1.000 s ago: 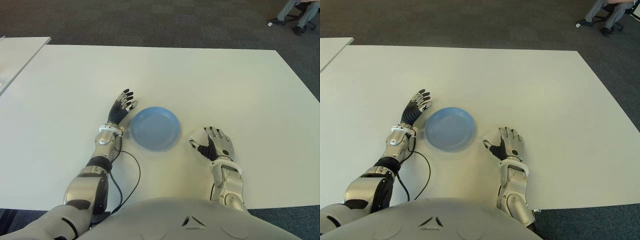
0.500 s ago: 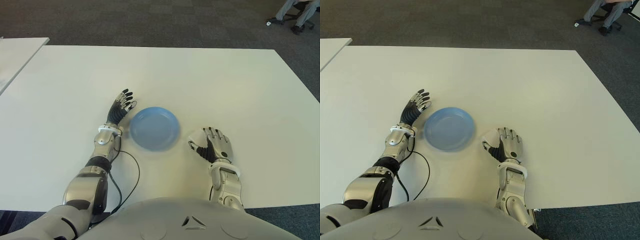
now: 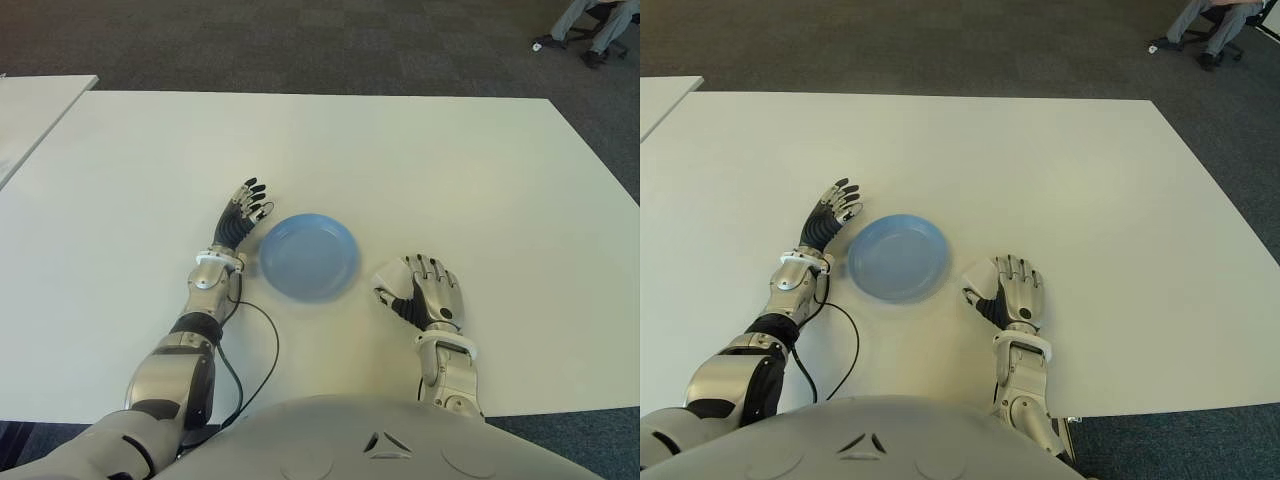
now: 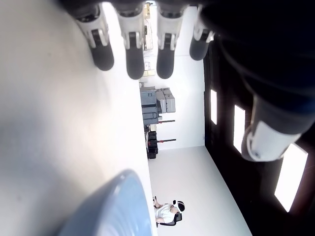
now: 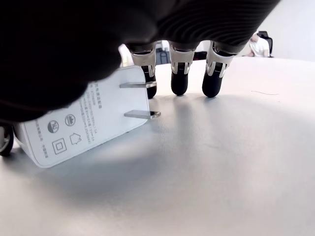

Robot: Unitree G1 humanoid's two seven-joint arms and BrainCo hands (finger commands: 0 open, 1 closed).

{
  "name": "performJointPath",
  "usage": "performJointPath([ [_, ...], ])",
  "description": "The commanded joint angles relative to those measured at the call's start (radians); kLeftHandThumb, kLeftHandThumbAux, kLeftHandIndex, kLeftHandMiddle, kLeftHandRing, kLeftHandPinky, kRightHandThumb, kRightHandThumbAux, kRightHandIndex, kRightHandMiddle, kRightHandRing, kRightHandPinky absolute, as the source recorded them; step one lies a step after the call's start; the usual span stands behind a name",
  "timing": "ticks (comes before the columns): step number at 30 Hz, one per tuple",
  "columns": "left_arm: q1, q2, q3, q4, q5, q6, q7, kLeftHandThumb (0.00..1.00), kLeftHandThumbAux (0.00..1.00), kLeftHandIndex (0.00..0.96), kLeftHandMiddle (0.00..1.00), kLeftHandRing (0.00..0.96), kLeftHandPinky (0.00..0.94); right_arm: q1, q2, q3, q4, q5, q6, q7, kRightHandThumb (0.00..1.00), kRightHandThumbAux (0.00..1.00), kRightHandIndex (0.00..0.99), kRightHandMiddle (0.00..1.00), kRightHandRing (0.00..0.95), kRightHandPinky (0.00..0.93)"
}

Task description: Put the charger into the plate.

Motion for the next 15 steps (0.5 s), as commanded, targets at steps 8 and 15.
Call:
performJointPath([
  [8, 0.095, -0.015, -0.009, 0.057, 0.011, 0.051, -0.006, 0.0, 0.581, 0.041, 0.169, 0.167, 0.156, 0.028, 0.026, -0.018, 0.082, 0.053, -0.034, -0.236, 0.477, 0.408, 0.377, 0.622, 0.635, 0.713],
  [15, 0.099, -0.015, -0.008, 0.054, 0.007, 0.048, -0.014, 0.0, 0.578, 0.035, 0.167, 0.166, 0.155, 0.03, 0.043, -0.033, 0.093, 0.11, -0.048, -0.294, 0.663, 0.643, 0.45, 0.783, 0.784, 0.849],
])
